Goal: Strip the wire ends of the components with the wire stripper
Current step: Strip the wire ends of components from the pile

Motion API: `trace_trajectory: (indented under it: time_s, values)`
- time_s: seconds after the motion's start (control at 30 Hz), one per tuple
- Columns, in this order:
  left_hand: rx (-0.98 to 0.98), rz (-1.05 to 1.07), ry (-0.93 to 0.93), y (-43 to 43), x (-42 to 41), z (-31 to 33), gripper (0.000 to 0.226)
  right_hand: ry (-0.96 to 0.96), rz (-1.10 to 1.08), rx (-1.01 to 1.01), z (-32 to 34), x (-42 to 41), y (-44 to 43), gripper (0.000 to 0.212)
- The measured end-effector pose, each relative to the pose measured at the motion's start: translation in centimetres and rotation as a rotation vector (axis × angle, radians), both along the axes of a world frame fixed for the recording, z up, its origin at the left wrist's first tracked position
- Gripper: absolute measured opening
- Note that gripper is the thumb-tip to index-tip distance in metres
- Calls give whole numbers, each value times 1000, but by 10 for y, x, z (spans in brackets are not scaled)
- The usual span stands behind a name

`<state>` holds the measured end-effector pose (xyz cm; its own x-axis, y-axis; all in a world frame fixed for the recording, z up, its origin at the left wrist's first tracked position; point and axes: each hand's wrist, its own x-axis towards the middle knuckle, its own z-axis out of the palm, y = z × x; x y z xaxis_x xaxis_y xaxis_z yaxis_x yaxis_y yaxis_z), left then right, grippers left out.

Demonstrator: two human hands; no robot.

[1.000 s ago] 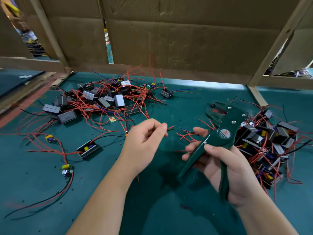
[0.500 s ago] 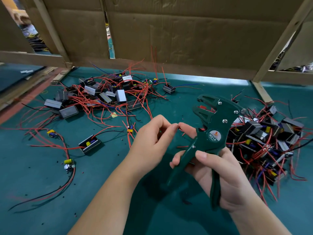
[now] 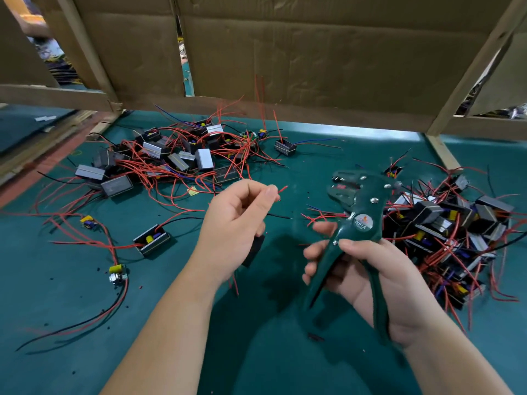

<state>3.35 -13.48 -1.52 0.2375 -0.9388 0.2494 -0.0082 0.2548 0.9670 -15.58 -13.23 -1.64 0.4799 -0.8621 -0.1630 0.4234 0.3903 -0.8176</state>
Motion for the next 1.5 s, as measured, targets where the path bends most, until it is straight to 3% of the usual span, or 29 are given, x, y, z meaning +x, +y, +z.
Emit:
trace_trajectory:
  time_s: [0.1, 0.23, 0.63, 0.8, 1.0, 1.17, 1.5]
  values:
    - [16, -52, -24, 2, 0, 1, 13, 65, 139, 37, 0, 0, 4, 43]
    - [12, -54, -129, 5, 1, 2, 16, 15, 271, 9, 1, 4, 11, 47]
    - [23, -35, -228, 8, 2, 7, 18, 137, 280, -5, 1, 6, 13, 51]
    - [20, -42, -246, 8, 5, 5, 17, 178, 268, 0, 2, 6, 13, 41]
    - [30, -6, -296, 7, 6, 1, 17, 241, 172, 41, 3, 12, 16, 53]
    - [5, 47, -556, 7, 7, -3, 24, 367, -40, 23, -1, 19, 15, 57]
    - [-16, 44, -739, 4, 17, -5, 16, 318, -115, 85, 0, 5, 1, 51]
